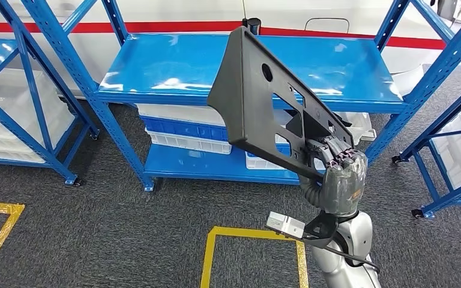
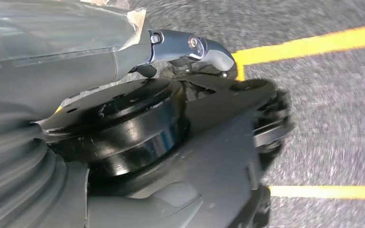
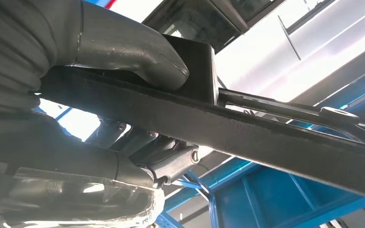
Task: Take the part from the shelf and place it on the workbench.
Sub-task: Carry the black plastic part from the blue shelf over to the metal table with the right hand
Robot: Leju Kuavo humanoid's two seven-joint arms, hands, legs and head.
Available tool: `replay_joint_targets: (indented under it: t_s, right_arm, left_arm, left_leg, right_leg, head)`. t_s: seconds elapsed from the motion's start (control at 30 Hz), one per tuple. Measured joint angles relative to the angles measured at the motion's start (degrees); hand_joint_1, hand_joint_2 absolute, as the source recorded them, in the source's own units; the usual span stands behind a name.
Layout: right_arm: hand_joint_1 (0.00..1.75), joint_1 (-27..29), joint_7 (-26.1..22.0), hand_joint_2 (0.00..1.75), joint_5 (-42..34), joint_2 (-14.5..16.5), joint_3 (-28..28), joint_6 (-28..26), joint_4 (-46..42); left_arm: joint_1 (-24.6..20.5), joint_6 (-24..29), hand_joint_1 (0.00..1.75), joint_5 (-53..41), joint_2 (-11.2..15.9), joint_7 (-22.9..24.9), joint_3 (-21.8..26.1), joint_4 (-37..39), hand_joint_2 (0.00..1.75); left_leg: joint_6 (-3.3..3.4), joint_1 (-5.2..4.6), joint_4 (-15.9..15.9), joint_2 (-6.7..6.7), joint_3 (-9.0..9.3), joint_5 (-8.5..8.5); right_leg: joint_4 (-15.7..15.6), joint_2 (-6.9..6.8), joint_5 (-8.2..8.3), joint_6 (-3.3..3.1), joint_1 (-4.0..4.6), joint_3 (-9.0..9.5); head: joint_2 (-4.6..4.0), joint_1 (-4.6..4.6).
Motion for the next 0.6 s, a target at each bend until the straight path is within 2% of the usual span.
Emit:
replay_joint_targets:
  t_s: [0.07, 0.1, 0.13, 0.2, 0.27, 0.3, 0.33, 0.4, 0.43, 0.47, 0.5, 0.57, 0.6]
  right_arm:
    - [1.75, 0.17, -0.51, 1.75, -0.54, -0.17, -0.02, 0.00, -0.01]
    - [1.75, 0.23, -0.82, 1.75, -0.72, -0.24, -0.03, 0.00, -0.03]
    - [1.75, 0.27, -1.18, 1.75, -0.87, -0.28, -0.04, 0.00, -0.06]
    - [1.75, 0.39, -1.85, 1.75, -1.06, -0.34, -0.07, 0.00, -0.13]
    - [1.75, 0.55, -2.24, 1.75, -1.17, -0.43, -0.13, 0.00, -0.21]
    - [1.75, 0.63, -2.33, 1.75, -1.23, -0.47, -0.17, 0.00, -0.25]
    - [1.75, 0.72, -2.43, 1.75, -1.28, -0.51, -0.20, 0.00, -0.28]
    - [1.75, 1.10, -2.68, 1.75, -1.29, -0.56, -0.20, 0.00, -0.29]
    - [1.75, 1.40, -2.79, 1.75, -1.28, -0.61, -0.19, 0.00, -0.28]
    - [1.75, 1.68, -2.88, 1.75, -1.28, -0.65, -0.17, 0.00, -0.29]
    - [1.75, 1.91, -2.93, 1.75, -1.32, -0.69, -0.16, 0.00, -0.31]
    - [1.75, 2.12, -3.05, 1.75, -1.43, -0.73, -0.14, 0.00, -0.49]
    - [1.75, 2.23, -3.16, 1.75, -1.50, -0.73, -0.14, 0.00, -0.71]
  left_arm:
    - [0.09, 0.55, 0.00, 0.99, -0.42, 0.04, 0.57, 0.02, 1.75]
    - [0.13, 0.81, 0.00, 1.18, -0.70, -0.02, 0.76, 0.03, 1.75]
    - [0.20, 1.04, 0.00, 1.25, -0.95, -0.13, 0.89, 0.05, 1.75]
    - [0.36, 1.38, 0.00, 1.34, -1.33, -0.36, 1.07, 0.08, 1.75]
    - [0.43, 1.55, 0.00, 1.37, -1.59, -0.43, 1.17, 0.10, 1.75]
    - [0.45, 1.60, 0.00, 1.40, -1.69, -0.43, 1.19, 0.11, 1.75]
    - [0.45, 1.66, 0.00, 1.44, -1.77, -0.43, 1.21, 0.11, 1.75]
    - [0.47, 1.81, 0.00, 1.51, -1.83, -0.43, 1.22, 0.15, 1.75]
    - [0.49, 1.93, 0.00, 1.54, -1.85, -0.43, 1.23, 0.16, 1.75]
    - [0.50, 2.06, 0.00, 1.57, -1.89, -0.42, 1.23, 0.19, 1.75]
    - [0.51, 2.20, 0.00, 1.63, -1.94, -0.42, 1.24, 0.21, 1.75]
    - [0.51, 2.53, 0.00, 1.83, -2.03, -0.40, 1.25, 0.23, 1.75]
    - [0.50, 2.68, 0.00, 1.96, -2.08, -0.38, 1.25, 0.24, 1.75]
  left_leg:
    - [0.08, 0.21, -8.13, -0.04, 5.74, 2.06]
    - [0.35, 0.13, -11.24, -0.14, 7.72, 2.49]
    - [0.68, -0.02, -13.08, -0.22, 8.72, 2.43]
    - [1.62, -0.40, -13.57, -0.30, 8.42, 2.67]
    - [2.75, -0.39, -14.05, -0.02, 7.95, 3.51]
    - [3.33, -0.33, -14.28, 0.14, 7.61, 4.06]
    - [3.72, -0.30, -14.39, 0.29, 7.15, 4.54]
    - [4.04, -0.40, -14.36, 0.38, 5.99, 5.37]
    - [4.01, -0.43, -14.33, 0.41, 5.41, 5.78]
    - [3.91, -0.44, -14.29, 0.42, 4.90, 6.17]
    - [3.76, -0.44, -14.25, 0.41, 4.49, 6.51]
    - [3.27, -0.56, -14.02, 0.39, 3.94, 7.02]
    - [2.99, -0.71, -13.85, 0.38, 3.76, 7.19]
  right_leg:
    - [0.63, 0.02, 0.33, 0.46, -0.01, -0.89]
    - [0.85, 0.02, 0.52, 0.77, 0.04, -1.20]
    - [1.01, 0.01, 0.74, 1.11, 0.12, -1.44]
    - [0.94, 0.00, 1.36, 2.06, 0.22, -1.80]
    - [1.87, 0.02, 0.86, 2.61, 0.20, -2.67]
    - [3.64, 0.05, -0.39, 2.56, 0.19, -3.61]
    - [6.64, 0.07, -2.33, 2.33, 0.09, -4.93]
    - [14.45, 0.11, -6.38, 2.15, -0.01, -7.85]
    - [17.09, 0.11, -7.52, 2.37, -0.05, -8.48]
    - [17.57, 0.11, -7.80, 2.78, -0.11, -7.93]
    - [15.50, 0.10, -7.23, 3.30, -0.20, -6.09]
    - [6.65, 0.05, -5.22, 4.11, -0.49, -0.30]
    - [3.02, 0.09, -4.42, 4.05, -0.48, 1.78]
  head:
    - [0.00, -0.03]
    - [0.00, 0.01]
    - [0.00, 0.01]
    - [0.00, 0.06]
    - [0.00, 0.10]
    - [0.00, 0.18]
    - [0.00, 0.27]
    - [0.00, 0.42]
    - [0.00, 0.42]
    - [0.00, 0.44]
    - [0.00, 0.47]
    - [0.00, 0.50]
    - [0.00, 0.47]
